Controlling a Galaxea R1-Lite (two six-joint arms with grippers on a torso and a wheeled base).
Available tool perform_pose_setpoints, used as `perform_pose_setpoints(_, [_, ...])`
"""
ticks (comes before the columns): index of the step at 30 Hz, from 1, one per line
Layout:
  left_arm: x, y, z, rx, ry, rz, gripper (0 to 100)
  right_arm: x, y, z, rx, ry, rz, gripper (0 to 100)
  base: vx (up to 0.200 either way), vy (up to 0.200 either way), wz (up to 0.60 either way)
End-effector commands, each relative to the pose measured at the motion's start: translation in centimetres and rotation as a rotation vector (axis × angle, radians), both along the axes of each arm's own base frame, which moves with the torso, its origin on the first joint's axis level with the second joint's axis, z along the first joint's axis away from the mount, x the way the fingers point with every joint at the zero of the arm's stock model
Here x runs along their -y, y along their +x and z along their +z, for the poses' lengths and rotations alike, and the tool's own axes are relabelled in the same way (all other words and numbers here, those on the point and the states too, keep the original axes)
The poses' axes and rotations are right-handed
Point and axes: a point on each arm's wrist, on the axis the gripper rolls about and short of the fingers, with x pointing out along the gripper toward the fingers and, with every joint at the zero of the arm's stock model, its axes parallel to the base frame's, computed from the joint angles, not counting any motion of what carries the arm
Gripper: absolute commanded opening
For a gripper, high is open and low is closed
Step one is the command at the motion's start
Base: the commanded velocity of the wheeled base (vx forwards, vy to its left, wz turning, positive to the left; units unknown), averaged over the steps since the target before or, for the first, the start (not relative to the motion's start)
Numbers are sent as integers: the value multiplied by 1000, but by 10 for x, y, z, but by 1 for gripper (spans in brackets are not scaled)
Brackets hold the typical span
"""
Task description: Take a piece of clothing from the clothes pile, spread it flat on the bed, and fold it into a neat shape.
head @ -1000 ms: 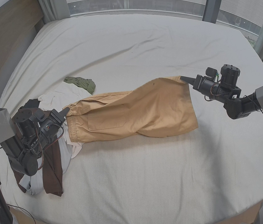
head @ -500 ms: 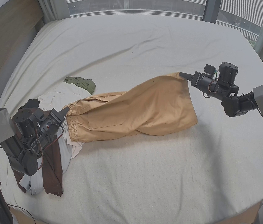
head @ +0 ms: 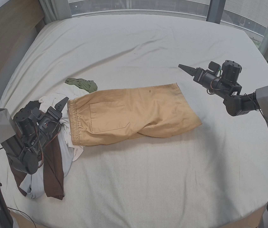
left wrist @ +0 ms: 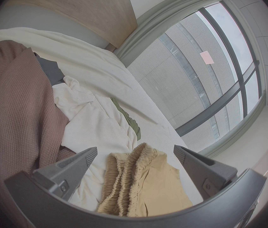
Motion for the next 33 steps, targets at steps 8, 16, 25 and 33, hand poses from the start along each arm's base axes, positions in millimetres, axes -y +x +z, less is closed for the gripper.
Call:
perform_pose_setpoints(8, [-8,-8,23,59,-12,12,100,2,-62,21,-20,-2,10,100,0,0,0])
perform_pose_setpoints(16, [15,-42,55,118,-22,-132,100,13,-95,-20,-125,-10,-7,100,0,0,0])
perform_pose_setpoints(25, [29,-62,53,85,-9,-259,100,19,-117,-62,-212,-35,-14,100,0,0,0])
perform_pose_setpoints(33, [42,-64,31,4,9,-301,100,37,-123,-74,-262,-41,-59,100,0,0,0])
